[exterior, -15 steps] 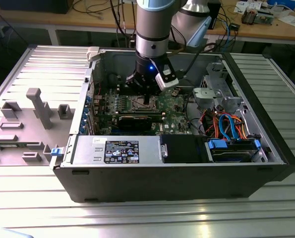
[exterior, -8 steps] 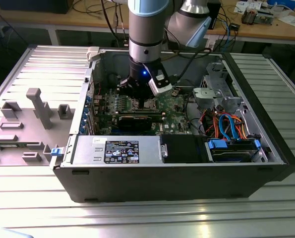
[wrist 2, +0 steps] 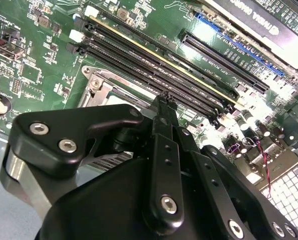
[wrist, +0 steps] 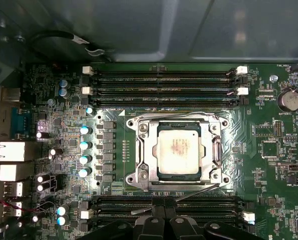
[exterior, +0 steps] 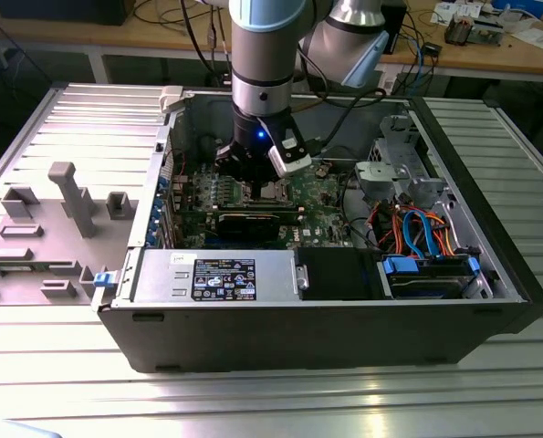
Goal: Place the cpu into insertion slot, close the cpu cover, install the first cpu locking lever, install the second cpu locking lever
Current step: 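Install the second cpu locking lever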
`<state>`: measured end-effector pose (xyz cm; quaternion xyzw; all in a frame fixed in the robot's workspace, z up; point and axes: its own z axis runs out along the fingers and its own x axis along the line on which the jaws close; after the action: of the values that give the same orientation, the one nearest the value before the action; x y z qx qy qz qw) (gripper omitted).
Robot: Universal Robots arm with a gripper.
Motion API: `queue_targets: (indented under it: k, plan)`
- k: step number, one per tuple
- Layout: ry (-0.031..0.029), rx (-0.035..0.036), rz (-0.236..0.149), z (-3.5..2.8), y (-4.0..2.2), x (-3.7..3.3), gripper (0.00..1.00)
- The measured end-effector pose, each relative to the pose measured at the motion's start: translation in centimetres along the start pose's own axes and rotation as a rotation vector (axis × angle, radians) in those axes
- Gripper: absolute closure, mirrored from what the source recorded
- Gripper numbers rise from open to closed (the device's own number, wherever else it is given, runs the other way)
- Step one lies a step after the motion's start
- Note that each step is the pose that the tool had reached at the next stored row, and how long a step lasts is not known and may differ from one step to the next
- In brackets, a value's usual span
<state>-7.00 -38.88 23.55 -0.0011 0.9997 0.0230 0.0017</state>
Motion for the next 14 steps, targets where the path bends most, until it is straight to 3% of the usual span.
queue_targets:
  k: [11,14]
  plan:
    - [0.0002,-0.0005,0.000,0.00,0.00,0.00,0.89]
    - [0.0028,-0.0098,0.000,0.00,-0.01,0.00,0.89]
